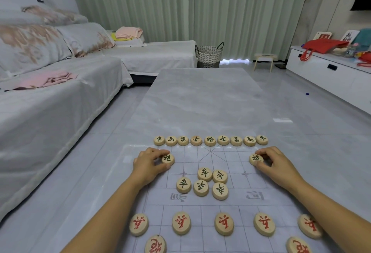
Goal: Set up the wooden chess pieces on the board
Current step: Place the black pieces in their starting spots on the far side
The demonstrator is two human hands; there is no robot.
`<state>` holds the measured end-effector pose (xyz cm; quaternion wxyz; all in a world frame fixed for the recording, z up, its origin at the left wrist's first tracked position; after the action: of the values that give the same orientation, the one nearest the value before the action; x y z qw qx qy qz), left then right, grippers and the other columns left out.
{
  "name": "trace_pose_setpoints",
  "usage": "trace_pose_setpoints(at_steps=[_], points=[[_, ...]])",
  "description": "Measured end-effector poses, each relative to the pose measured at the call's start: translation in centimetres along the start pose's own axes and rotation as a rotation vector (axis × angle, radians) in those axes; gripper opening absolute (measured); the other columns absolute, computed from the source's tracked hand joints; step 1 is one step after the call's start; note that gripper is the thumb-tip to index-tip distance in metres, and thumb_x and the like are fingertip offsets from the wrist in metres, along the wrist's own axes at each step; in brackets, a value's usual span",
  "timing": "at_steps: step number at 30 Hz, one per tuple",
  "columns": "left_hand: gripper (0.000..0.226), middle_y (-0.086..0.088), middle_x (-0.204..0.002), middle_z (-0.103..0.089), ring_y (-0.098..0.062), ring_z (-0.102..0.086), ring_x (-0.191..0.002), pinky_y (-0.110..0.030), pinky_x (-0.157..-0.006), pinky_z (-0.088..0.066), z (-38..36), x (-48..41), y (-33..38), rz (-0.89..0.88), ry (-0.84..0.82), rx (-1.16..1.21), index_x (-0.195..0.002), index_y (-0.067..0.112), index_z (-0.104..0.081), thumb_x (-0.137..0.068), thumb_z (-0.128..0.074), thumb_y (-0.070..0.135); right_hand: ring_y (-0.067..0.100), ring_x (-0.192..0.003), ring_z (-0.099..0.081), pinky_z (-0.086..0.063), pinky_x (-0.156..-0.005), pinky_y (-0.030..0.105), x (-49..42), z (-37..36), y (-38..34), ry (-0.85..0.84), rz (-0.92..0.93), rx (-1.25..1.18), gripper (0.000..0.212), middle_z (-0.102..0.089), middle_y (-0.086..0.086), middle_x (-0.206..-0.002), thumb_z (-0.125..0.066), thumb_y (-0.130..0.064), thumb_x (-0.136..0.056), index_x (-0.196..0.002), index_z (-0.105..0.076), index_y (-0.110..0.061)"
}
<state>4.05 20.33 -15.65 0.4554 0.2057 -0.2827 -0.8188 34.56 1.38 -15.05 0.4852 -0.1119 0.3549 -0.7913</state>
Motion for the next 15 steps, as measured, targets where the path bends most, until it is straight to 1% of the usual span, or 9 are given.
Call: trace_pose_setpoints(at_steps=[4,7,10,15], points=[[0.041,0.008,-0.108,-0.049,-0.017,-0.041,-0.114,-0.031,-0.099,-0.028,-0.10,-0.02,0.13,0.010,0.018,-0.021,-0.118,0.034,-0.058,-0.079,-0.069,0.035,0.015,-0.094,-0.051,-0.037,-0.079,0.024,-0.02,0.04,-0.04,0.008,0.000,0.005,0.019,-0.054,0.000,-0.105,-0.066,-0.021,-0.083,-0.100,-0.058,-0.020],[0.044,0.005,-0.114,-0.052,-0.017,-0.041,-0.114,-0.033,-0.098,-0.029,-0.17,-0.04,0.13,0.013,0.020,-0.046,-0.120,0.035,-0.056,-0.078,-0.069,0.037,0.014,-0.094,-0.051,-0.037,-0.080,0.024,0.01,0.03,-0.06,0.007,-0.002,-0.008,0.018,-0.053,0.000,-0.105,-0.065,-0.021,-0.083,-0.098,-0.057,-0.022],[0.052,0.004,-0.111,-0.053,-0.018,-0.045,-0.111,-0.037,-0.099,-0.034,-0.15,-0.03,0.01,0.014,0.027,-0.043,-0.121,0.035,-0.054,-0.073,-0.073,0.039,0.014,-0.095,-0.051,-0.038,-0.081,0.024,-0.05,-0.02,0.03,0.007,-0.001,-0.001,0.018,-0.053,0.000,-0.105,-0.065,-0.022,-0.083,-0.099,-0.057,-0.022],[0.049,0.004,-0.111,-0.054,-0.018,-0.046,-0.108,-0.039,-0.098,-0.037,-0.09,0.12,-0.10,0.018,0.043,-0.015,-0.116,0.030,-0.057,-0.070,-0.075,0.038,0.015,-0.095,-0.051,-0.039,-0.081,0.024,-0.03,-0.02,0.14,0.009,-0.009,0.012,0.023,-0.053,0.000,-0.106,-0.065,-0.022,-0.083,-0.105,-0.060,-0.016]])
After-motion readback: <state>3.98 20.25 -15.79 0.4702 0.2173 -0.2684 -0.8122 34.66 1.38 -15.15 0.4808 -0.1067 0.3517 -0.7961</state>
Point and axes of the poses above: each hand's wrist, its own x-axis away from the middle knuckle, its own z-axis out of the back of the hand, y = z × x, the point moved 5 cm from there along -x, towards the middle knuckle
